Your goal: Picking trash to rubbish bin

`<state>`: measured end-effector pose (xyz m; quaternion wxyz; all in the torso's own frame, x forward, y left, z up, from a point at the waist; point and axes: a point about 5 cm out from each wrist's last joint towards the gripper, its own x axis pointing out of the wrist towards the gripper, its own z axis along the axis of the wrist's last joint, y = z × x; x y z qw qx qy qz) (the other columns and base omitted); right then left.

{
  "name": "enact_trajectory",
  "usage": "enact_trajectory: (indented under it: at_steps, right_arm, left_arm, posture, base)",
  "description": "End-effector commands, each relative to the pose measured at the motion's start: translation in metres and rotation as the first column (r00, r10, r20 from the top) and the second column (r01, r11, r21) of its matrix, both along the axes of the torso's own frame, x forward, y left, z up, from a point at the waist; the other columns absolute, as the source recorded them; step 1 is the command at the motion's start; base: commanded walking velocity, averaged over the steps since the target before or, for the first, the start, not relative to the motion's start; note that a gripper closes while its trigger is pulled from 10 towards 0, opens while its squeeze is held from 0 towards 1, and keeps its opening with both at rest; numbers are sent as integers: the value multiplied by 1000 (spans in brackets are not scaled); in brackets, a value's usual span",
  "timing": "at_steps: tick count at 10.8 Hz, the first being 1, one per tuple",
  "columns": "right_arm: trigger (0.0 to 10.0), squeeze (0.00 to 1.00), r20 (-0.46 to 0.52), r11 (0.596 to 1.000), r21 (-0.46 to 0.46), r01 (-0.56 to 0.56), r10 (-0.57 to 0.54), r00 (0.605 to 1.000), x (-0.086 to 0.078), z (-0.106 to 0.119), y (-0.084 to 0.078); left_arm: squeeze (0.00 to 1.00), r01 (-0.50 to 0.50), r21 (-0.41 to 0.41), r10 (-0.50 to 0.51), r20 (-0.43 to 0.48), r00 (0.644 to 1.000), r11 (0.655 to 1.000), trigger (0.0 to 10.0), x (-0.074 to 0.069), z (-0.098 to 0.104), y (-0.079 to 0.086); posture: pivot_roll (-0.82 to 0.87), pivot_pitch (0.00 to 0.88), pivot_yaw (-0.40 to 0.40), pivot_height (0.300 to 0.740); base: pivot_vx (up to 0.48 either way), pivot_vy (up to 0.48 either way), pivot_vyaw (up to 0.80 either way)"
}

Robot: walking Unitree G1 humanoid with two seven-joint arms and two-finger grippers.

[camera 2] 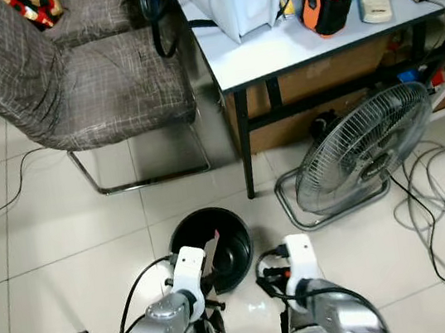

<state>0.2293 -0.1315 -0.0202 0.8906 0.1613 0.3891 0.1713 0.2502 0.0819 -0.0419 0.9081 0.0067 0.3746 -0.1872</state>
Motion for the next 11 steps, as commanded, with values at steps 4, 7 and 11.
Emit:
enact_trajectory:
  at_steps: [4,7,11]
  right_arm:
    - [10000,0,-51,999,33,-19,21,998,-19,7,8]
    - [10000,0,-59,999,35,-19,21,998,-21,11,8]
    - [10000,0,-65,999,36,-13,16,998,-23,14,10]
  left_arm:
    - [1000,-7,-42,4,-64,998,999,10000,-14,-9,-6]
    - [1000,-37,-25,36,-41,999,999,10000,-11,-7,-3]
    - [1000,-49,-1,49,-16,999,999,10000,-9,-6,-2]
  posture:
    - [-303,298,78,740]
    - [-303,298,78,740]
    - [-306,302,78,740]
  base:
    - [0,0,0]
    - [0,0,0]
    - [0,0,0]
